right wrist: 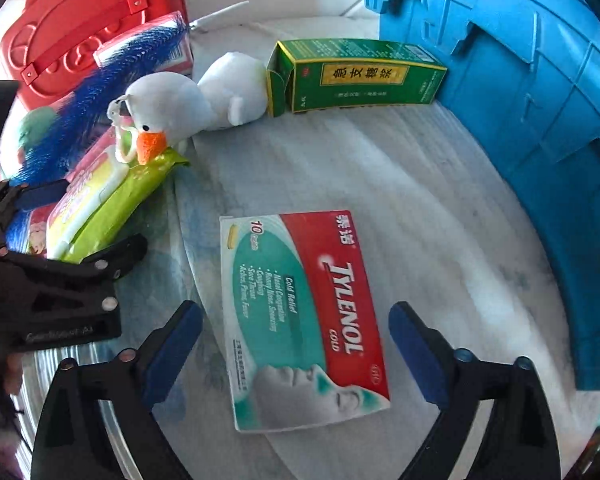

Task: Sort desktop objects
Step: 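Grasp Tylenol box with right tool while left tool grasps pink wipes pack, then lift and carry the Tylenol box and wipes pack over the crate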

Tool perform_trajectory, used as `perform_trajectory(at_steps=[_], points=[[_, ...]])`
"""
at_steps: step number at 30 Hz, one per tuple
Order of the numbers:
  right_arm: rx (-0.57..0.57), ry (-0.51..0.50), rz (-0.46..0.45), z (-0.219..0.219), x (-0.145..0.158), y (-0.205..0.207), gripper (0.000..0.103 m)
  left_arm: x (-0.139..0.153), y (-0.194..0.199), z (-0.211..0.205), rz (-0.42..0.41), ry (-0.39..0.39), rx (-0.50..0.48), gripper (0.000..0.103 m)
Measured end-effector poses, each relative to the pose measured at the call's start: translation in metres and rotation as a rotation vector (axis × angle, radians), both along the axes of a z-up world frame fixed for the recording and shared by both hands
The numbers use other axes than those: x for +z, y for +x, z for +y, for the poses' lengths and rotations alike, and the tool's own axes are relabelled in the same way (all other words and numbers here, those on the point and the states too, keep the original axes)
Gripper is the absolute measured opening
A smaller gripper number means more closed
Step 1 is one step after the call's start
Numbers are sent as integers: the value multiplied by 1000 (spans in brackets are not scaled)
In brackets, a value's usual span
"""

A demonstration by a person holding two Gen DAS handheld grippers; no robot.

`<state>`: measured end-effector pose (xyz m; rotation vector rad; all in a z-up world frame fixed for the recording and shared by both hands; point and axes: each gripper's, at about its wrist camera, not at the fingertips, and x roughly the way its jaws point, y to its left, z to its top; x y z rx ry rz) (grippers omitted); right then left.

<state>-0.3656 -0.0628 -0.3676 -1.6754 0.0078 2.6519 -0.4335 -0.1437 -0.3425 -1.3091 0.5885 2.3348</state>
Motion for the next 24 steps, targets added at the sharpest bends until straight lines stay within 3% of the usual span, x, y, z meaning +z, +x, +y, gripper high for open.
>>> perform_trajectory(at_steps=[1, 4, 9, 13, 18, 24], points=[[1, 4, -14, -2, -2, -1, 74, 2, 4, -3, 1, 3, 10, 83], [29, 32, 2, -11, 3, 5, 72, 10, 16, -14, -3, 25, 57, 70], [80, 60, 78, -24, 30, 23, 72, 22, 44, -35, -9, 62, 150, 61], [103, 55, 134, -26, 56, 38, 72, 34, 70, -52, -25, 122, 213, 61], [133, 27, 205, -22, 92, 57, 72, 66, 100, -57, 32, 153, 290, 61], [202, 10, 335, -16, 156, 84, 72, 141, 137, -51, 153, 234, 347, 61]])
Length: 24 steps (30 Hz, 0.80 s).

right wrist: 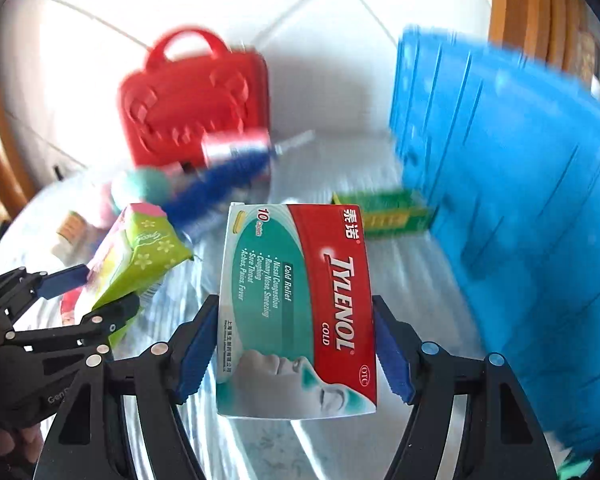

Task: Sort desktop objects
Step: 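Lift and carry the Tylenol box and wipes pack over the crate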

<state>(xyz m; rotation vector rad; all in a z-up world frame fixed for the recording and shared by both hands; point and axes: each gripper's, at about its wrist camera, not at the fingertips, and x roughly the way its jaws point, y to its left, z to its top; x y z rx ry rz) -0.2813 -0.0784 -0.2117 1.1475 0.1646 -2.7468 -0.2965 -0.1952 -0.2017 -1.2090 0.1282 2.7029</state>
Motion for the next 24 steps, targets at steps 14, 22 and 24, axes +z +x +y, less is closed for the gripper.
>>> perform_trajectory(at_steps=[14, 22, 24], points=[[-3, -63, 376, 135, 194, 60, 72, 169, 56, 136, 322, 150, 0, 61], [-153, -65, 481, 277, 236, 92, 72, 215, 79, 265, 409, 183, -139, 61], [-186, -71, 481, 308, 235, 93, 72, 221, 83, 295, 407, 183, -170, 61]])
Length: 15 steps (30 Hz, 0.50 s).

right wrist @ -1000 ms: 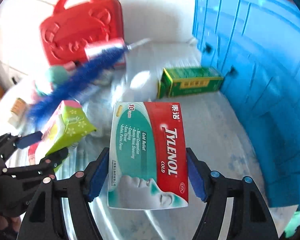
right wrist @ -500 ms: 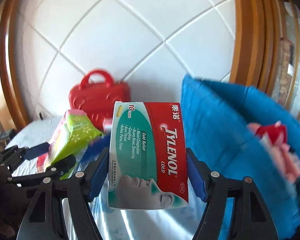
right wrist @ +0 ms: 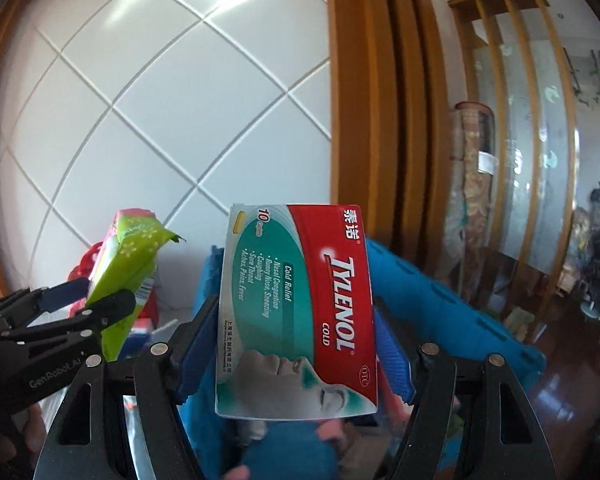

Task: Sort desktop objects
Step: 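Lift and carry the Tylenol box and wipes pack over the crate, then open both tools to drop the Tylenol box and wipes pack into crate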

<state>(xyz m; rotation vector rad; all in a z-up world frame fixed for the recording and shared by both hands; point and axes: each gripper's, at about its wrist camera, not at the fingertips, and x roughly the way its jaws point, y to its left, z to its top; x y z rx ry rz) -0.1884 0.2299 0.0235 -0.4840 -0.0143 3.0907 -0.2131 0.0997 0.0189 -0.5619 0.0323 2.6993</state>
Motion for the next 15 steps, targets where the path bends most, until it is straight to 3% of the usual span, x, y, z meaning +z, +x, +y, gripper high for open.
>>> perform_trajectory(at_steps=[7, 12, 15], points=[[-70, -40, -27, 81, -13, 1, 72, -2, 8, 86, -63, -60, -97, 62], [-85, -84, -57, 118, -27, -5, 72, -22, -1, 119, -137, -120, -97, 63], [-81, -95, -79, 131, -34, -13, 72, -26, 1, 126, -90, -186, -42, 64]])
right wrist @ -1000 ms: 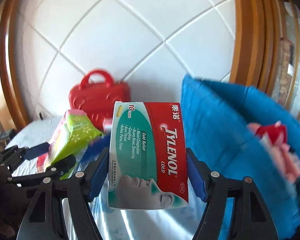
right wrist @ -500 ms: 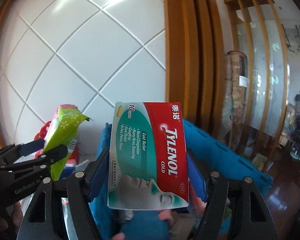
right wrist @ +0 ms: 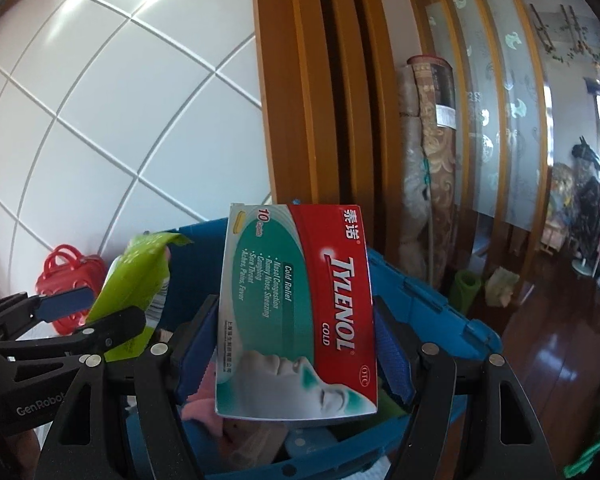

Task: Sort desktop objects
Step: 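Open both tools to drop the Tylenol box and wipes pack into crate, then withdraw both tools from the crate toward the white plush and green box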

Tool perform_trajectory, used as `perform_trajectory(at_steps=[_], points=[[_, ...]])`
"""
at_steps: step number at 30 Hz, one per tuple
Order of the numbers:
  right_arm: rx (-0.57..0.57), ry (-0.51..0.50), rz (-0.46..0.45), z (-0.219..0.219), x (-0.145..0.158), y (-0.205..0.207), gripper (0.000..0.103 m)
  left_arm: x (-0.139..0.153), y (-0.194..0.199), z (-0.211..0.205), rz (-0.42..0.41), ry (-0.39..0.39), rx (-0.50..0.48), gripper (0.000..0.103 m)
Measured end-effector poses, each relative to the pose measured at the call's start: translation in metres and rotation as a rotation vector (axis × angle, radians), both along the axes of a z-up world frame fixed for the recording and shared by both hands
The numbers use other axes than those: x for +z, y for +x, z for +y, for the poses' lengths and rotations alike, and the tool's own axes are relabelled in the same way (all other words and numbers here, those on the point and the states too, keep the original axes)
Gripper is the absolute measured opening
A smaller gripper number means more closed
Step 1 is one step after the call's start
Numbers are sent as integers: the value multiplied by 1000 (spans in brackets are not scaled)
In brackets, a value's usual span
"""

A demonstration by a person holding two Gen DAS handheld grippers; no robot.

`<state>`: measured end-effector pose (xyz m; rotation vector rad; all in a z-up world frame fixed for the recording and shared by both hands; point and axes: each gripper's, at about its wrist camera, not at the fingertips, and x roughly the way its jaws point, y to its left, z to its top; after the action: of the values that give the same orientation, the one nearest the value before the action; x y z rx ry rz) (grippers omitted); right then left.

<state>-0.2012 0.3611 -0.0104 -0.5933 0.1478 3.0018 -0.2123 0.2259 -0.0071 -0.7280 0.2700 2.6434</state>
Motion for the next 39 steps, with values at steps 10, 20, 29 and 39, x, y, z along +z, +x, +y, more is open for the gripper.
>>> perform_trajectory(at_steps=[10, 20, 29, 39], points=[[30, -9, -42, 7, -21, -24, 73, -14, -1, -7, -42, -40, 13, 76], [-45, 21, -89, 10, -31, -37, 103, -16, 7, -28, -36, -17, 16, 83], [-21, 38, -53, -15, -14, -15, 103, -14, 16, -81, -23, 22, 80, 83], [100, 53, 83, -102, 24, 13, 103, -16, 23, -197, -16, 73, 215, 83]])
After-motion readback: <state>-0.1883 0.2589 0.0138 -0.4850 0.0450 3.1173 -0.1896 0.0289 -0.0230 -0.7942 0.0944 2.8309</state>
